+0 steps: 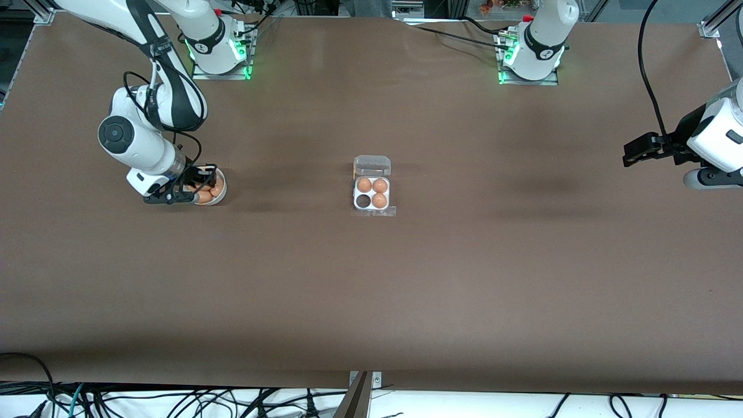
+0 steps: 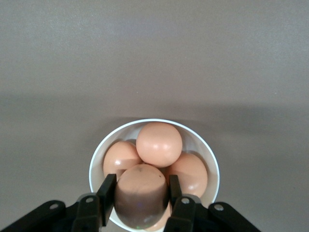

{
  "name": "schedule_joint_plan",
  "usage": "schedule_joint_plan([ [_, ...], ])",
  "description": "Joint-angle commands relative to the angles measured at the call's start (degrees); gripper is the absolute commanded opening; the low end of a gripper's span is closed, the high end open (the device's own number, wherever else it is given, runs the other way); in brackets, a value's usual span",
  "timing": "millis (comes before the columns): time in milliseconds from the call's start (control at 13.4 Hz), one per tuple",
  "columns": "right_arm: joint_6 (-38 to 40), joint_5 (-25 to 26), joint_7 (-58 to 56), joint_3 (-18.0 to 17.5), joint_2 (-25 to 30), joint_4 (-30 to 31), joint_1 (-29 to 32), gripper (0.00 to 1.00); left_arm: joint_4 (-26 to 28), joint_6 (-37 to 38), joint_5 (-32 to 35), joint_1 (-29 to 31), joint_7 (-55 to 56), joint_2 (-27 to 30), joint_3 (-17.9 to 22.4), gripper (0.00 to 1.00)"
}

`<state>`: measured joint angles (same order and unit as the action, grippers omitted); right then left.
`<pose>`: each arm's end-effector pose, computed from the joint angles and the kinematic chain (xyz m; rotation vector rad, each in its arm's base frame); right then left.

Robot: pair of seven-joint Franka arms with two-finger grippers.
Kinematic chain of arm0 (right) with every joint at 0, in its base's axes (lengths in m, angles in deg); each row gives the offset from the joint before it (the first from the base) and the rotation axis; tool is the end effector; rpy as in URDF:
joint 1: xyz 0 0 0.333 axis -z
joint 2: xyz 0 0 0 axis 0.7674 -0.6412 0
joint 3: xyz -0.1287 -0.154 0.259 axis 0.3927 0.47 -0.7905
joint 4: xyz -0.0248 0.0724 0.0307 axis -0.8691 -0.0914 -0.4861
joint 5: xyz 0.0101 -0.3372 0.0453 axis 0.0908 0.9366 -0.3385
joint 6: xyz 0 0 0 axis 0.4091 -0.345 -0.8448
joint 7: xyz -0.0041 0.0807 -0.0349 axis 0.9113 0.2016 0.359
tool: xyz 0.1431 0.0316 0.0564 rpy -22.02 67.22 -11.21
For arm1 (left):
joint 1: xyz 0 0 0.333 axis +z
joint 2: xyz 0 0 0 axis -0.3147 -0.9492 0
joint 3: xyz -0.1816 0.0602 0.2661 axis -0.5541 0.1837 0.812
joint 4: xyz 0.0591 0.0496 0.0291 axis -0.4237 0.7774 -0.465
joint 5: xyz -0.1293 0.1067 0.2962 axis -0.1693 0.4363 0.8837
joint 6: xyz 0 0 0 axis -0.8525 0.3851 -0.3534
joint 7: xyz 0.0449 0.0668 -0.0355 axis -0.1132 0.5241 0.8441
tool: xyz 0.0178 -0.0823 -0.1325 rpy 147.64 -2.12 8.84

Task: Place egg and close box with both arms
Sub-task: 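Lower the right gripper and close it on one brown egg, then lift the egg with the right gripper and carry it to the carton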

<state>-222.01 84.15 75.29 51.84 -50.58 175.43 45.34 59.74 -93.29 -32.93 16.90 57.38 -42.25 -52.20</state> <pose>0.4750 0.0461 0.2405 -3.1308 -0.0887 0.1547 0.5237 -0.0038 0.5473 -3.1028 -0.1032 0.1691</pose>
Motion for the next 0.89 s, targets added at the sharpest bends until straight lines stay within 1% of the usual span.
schedule_joint_plan([
  [0,4.13,0.62,-0.45,-0.19,-0.72,-3.45,-0.06,0.09,-1.43,0.77,-0.17,0.21,-0.36,-0.67,-0.25,1.00],
  [149,6.07,0.53,-0.27,-0.19,-0.72,-4.60,-0.06,0.09,-1.43,0.77,-0.17,0.21,-0.44,-0.67,-0.25,1.00],
  [447,7.04,0.36,-0.10,-0.45,-0.72,-5.83,-0.06,0.09,-1.43,0.77,-0.08,0.30,-0.44,-0.59,-0.17,1.00],
  [596,10.63,-0.17,1.04,-1.94,-0.90,-8.99,-0.14,0.09,-1.43,0.77,-0.08,0.30,-0.36,-0.67,-0.17,1.00],
  [820,16.70,-0.35,5.78,-2.29,-2.30,-14.87,-3.12,0.09,-1.52,0.69,-0.08,0.30,-0.44,-0.67,-0.08,1.00],
])
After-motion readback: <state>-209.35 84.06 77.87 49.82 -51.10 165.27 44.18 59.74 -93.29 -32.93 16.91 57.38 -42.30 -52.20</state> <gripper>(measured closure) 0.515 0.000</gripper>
